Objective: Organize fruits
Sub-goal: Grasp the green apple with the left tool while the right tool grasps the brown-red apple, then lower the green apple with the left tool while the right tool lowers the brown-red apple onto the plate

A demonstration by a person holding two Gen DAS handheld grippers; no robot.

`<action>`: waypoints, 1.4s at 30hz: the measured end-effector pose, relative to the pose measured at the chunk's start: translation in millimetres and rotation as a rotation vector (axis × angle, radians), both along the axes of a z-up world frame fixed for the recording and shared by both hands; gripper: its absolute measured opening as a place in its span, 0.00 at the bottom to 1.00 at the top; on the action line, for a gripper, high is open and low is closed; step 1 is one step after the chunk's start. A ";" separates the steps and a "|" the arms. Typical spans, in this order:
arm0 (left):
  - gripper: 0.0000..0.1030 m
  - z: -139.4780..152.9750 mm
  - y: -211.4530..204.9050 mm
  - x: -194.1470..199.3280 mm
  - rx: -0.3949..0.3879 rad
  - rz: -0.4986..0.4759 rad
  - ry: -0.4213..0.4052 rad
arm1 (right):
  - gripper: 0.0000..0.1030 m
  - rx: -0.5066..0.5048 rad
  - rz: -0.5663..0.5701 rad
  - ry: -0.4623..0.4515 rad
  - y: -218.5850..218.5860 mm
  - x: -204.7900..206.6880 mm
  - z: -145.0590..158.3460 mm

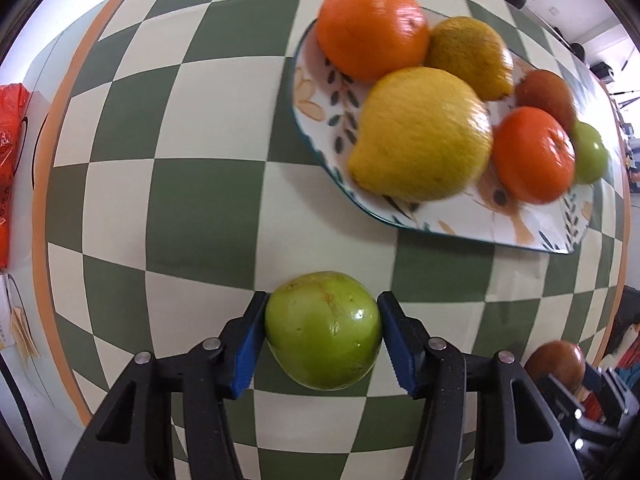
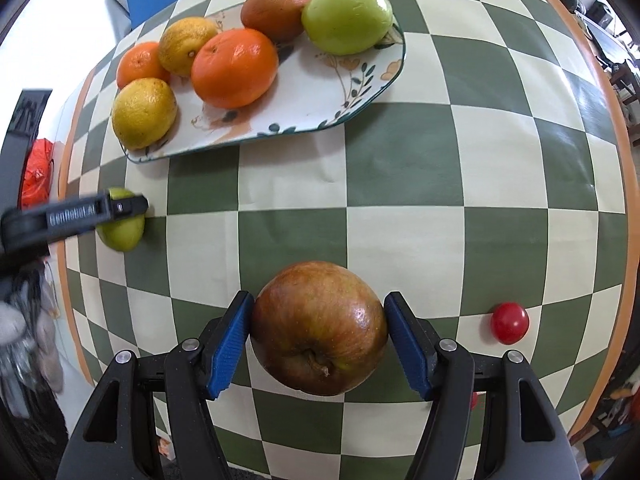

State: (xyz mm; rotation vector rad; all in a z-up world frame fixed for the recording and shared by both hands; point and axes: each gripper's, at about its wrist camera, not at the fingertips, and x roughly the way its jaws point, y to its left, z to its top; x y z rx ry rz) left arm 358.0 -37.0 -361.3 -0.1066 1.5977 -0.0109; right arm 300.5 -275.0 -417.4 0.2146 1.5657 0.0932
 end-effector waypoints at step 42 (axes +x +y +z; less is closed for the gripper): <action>0.51 36.6 -20.5 34.0 -0.480 0.596 0.098 | 0.68 0.283 -0.210 -0.088 -63.5 119.9 -2.8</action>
